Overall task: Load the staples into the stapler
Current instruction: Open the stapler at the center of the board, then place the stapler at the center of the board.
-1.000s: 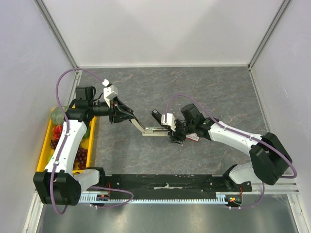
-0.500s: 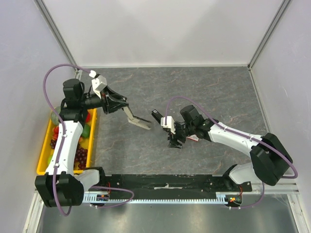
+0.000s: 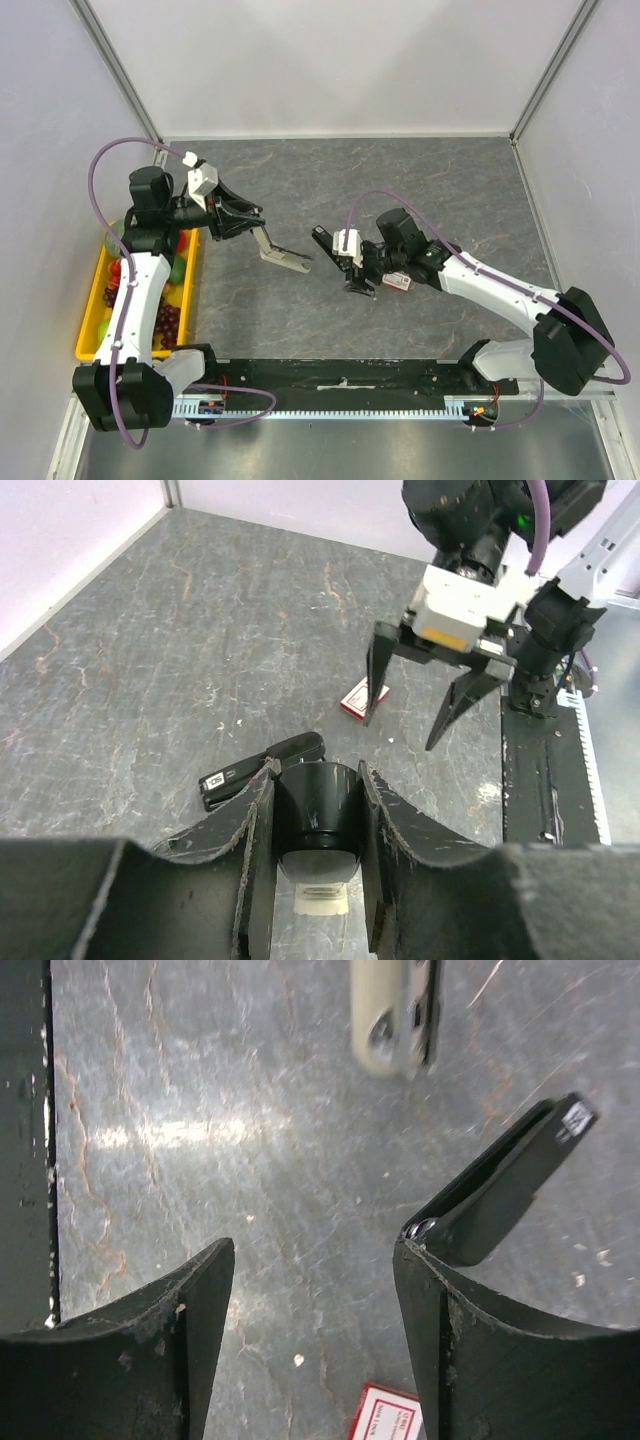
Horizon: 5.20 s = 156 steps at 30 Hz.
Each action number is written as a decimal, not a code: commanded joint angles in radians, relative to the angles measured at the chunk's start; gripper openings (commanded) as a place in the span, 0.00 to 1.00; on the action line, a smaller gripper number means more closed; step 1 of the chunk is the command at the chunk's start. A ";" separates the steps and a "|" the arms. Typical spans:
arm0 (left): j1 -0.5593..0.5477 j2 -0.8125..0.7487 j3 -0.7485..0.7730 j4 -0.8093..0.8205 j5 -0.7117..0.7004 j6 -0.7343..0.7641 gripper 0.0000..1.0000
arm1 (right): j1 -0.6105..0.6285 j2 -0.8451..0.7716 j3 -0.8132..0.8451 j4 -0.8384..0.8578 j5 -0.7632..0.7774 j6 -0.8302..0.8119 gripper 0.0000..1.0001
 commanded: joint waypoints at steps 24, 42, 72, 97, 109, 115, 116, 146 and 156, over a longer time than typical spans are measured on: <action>-0.223 0.030 -0.065 0.095 0.109 0.033 0.02 | 0.004 0.208 0.177 0.415 -0.314 0.461 0.70; -0.252 0.039 -0.077 0.163 0.124 -0.033 0.02 | 0.071 0.286 0.203 0.354 -0.299 0.370 0.70; -0.222 0.030 -0.052 0.008 0.071 0.107 0.03 | 0.123 0.200 0.167 0.325 -0.115 0.361 0.00; -0.045 -0.009 -0.117 0.000 0.060 0.147 0.35 | 0.099 0.131 0.153 0.279 0.083 0.398 0.00; -0.007 0.008 -0.149 0.124 0.060 0.052 0.42 | 0.070 0.139 0.139 0.293 0.088 0.441 0.00; -0.010 0.063 -0.158 0.210 0.060 0.001 0.44 | 0.077 0.157 0.127 0.296 0.161 0.447 0.00; -0.011 0.070 -0.164 0.216 0.057 -0.005 0.44 | 0.079 0.162 0.130 0.294 0.195 0.445 0.00; -0.010 0.260 -0.275 0.268 -0.052 0.136 0.54 | 0.200 0.396 0.194 0.222 0.600 0.468 0.00; -0.005 0.179 -0.301 0.265 -0.061 0.142 0.54 | 0.260 0.478 0.235 0.220 0.643 0.505 0.00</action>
